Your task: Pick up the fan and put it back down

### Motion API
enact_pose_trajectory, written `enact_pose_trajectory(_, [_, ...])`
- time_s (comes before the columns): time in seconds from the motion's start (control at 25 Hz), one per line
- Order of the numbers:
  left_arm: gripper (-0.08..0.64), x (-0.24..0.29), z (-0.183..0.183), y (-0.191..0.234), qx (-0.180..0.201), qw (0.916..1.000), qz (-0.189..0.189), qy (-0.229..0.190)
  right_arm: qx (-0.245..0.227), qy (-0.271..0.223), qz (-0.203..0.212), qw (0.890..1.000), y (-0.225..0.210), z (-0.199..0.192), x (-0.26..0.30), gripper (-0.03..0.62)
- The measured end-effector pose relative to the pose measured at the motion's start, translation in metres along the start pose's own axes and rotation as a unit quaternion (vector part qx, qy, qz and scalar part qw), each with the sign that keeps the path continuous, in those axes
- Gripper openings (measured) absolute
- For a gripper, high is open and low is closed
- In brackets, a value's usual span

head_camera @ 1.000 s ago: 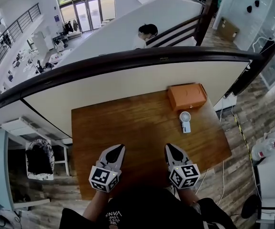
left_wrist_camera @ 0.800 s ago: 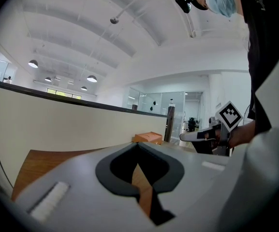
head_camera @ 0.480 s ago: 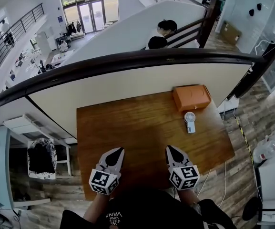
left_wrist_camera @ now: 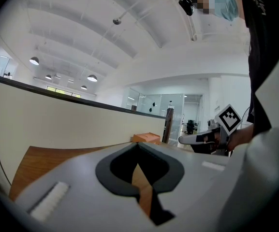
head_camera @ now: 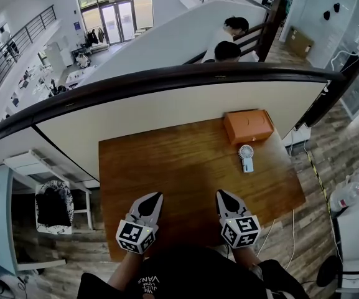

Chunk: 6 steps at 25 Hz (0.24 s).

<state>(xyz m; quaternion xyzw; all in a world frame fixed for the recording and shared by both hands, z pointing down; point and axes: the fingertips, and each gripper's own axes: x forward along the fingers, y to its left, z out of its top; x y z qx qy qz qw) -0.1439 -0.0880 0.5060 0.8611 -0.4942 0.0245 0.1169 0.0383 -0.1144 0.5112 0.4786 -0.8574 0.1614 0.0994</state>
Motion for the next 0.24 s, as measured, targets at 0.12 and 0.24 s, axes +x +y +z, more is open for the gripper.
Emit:
enact_pose_trajectory(0.12, [0.011, 0.0021, 0.0003, -0.0035, 0.002, 1.0000, -0.002, 0.001, 0.000, 0.000, -0.001, 1.000, -0.0023, 0.0000, -0.0017, 0.012])
enact_pose_trajectory(0.24, [0.011, 0.0052, 0.0005, -0.0070, 0.005, 1.0000, -0.005, 0.002, -0.001, 0.000, -0.001, 1.000, -0.0051, 0.0007, -0.0026, 0.012])
